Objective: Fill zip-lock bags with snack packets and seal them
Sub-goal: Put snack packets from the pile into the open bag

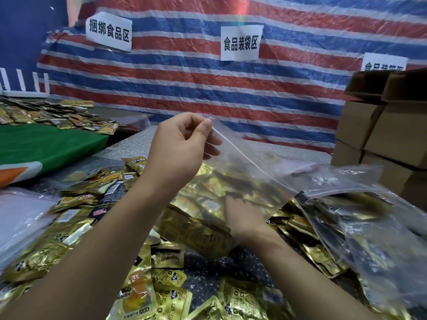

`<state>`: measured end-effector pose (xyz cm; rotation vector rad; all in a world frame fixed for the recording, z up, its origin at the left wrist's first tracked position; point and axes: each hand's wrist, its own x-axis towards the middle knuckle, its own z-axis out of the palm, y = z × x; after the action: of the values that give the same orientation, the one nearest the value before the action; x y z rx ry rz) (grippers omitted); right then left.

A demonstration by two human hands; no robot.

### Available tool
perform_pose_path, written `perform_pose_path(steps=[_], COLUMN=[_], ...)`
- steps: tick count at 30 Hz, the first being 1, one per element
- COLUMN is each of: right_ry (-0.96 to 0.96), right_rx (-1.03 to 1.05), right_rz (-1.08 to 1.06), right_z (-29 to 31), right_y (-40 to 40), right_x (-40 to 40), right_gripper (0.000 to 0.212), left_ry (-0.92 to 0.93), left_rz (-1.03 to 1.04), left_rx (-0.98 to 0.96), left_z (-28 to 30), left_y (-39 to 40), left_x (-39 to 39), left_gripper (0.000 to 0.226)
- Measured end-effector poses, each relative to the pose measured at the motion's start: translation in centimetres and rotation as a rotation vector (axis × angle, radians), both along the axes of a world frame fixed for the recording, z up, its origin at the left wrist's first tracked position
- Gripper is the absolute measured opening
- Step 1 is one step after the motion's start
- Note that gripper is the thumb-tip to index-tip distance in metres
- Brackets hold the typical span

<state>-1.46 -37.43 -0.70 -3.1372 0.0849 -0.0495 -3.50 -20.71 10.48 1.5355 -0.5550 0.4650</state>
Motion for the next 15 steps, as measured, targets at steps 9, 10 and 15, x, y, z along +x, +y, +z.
perform_pose_path(steps=[9, 10, 15], right_ry=[0.193, 0.269, 0.301], right_rx=[0.306, 0.499, 1.471], right_rz=[0.122, 0.1, -0.083], right_z=[3.3, 3.6, 1.9], right_y=[-1.3, -1.6, -3.7], right_x=[-0.6, -0.7, -0.4], right_gripper=[0.05, 0.05, 0.031], left_ry=[0.0, -0.001, -0.007], left_rz=[0.004, 0.004, 0.001], left_rx=[-0.011, -0.011, -0.017], left_z=[0.1, 0.1, 0.2], left_y=[0.3, 0.3, 0.1], left_x=[0.2, 0.2, 0.1], left_gripper=[0.022, 0.022, 0.022])
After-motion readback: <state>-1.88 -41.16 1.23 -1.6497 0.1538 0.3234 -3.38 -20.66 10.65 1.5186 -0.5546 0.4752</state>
